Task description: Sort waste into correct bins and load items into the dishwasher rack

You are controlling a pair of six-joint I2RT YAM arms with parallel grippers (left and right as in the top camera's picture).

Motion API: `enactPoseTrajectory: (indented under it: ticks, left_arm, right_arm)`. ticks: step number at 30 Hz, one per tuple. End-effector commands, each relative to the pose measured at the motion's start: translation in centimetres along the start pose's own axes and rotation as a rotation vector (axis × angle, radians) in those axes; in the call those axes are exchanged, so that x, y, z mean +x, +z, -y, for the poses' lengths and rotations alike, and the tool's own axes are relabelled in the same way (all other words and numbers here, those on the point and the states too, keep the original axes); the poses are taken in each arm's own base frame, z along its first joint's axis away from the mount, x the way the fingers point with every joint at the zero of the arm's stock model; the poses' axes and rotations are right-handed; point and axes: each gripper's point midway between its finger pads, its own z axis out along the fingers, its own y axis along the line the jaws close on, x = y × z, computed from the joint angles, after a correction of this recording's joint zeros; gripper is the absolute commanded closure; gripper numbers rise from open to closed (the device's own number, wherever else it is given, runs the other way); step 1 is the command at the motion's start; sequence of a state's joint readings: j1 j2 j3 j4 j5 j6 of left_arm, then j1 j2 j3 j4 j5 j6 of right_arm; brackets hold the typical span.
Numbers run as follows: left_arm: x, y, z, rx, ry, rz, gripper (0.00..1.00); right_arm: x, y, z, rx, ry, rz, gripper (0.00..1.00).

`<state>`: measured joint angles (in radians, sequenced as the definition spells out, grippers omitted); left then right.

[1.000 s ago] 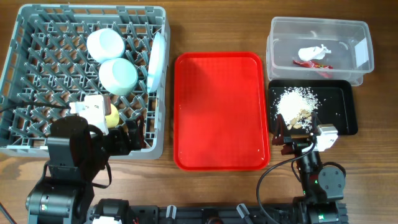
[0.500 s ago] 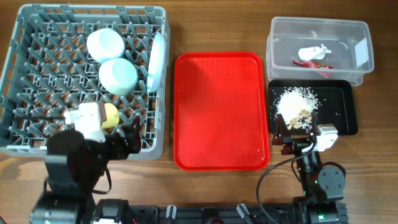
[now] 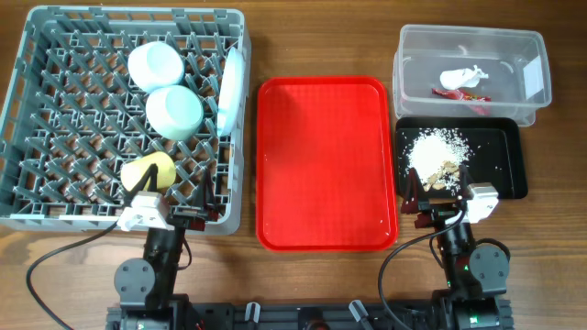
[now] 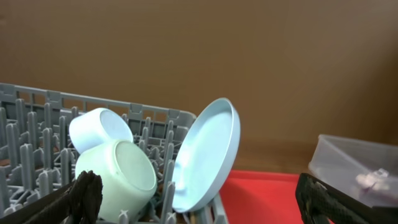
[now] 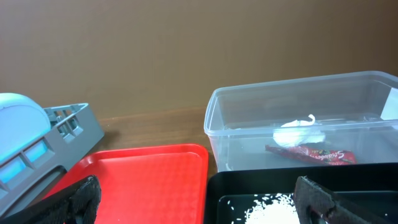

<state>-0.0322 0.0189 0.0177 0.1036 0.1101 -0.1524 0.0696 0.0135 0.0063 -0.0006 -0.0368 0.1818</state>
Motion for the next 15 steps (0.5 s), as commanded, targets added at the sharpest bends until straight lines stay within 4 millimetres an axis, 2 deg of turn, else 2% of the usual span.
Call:
enactPoseTrajectory:
  ticks: [1, 4, 15]
  left_arm:
    - [0.5, -0.1, 0.1, 0.011, 0.112, -0.009, 0.0]
    - [4.4, -0.4, 0.4, 0.05, 0.087, -0.168, 0.0]
    - [4.8, -0.4, 0.1, 0.035, 0.085, -0.19, 0.0]
  right_arm:
    - [-0.1, -0.1, -0.4, -0.021, 0.003, 0.006, 0.0]
    - [-0.1, -0.1, -0.4, -0.021, 0.003, 0.006, 0.0]
    - [-0.1, -0.1, -0.4, -0.021, 0.003, 0.006, 0.0]
